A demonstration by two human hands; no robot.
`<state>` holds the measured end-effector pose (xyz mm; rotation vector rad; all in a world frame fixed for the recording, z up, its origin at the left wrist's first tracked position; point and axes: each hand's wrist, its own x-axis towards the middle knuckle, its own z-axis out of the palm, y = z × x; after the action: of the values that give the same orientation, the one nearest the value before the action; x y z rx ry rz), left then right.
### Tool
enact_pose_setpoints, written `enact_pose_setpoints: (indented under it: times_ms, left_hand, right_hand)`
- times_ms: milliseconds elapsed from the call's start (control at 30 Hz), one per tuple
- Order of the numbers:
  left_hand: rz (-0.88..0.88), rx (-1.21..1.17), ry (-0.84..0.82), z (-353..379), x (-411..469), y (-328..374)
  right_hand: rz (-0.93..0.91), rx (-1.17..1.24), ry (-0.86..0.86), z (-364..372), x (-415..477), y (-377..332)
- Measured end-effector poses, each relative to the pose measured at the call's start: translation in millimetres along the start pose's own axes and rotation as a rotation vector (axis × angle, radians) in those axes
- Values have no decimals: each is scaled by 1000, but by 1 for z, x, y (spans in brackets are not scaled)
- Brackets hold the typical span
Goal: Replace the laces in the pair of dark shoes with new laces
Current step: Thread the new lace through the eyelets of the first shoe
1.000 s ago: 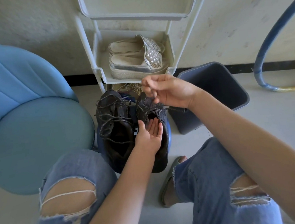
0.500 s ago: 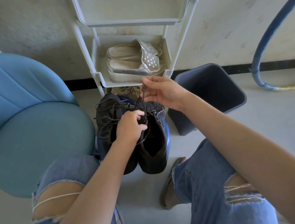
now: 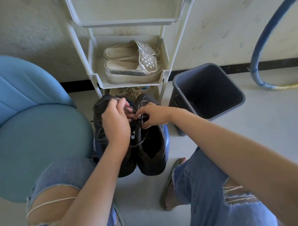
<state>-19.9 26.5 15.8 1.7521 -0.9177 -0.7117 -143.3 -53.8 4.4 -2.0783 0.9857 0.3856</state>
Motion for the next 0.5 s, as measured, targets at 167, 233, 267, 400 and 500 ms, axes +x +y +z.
enact_pose_setpoints:
  times_ms: [167, 233, 267, 400, 500]
  left_hand:
    - [50, -340, 209, -13, 17, 14]
    - [-30, -350, 171, -12, 19, 8]
    - [-95, -326, 119, -8, 19, 5]
    - [-521, -259, -206, 3, 18, -11]
    - [-449, -27, -398, 6, 10, -18]
  right_hand:
    - [-49, 171, 22, -5, -1, 6]
    - [-68, 215, 127, -7, 0, 5]
    - [-65, 215, 193, -8, 2, 4]
    - [-101, 313, 334, -9, 3, -5]
    - [-148, 595, 427, -15, 1, -13]
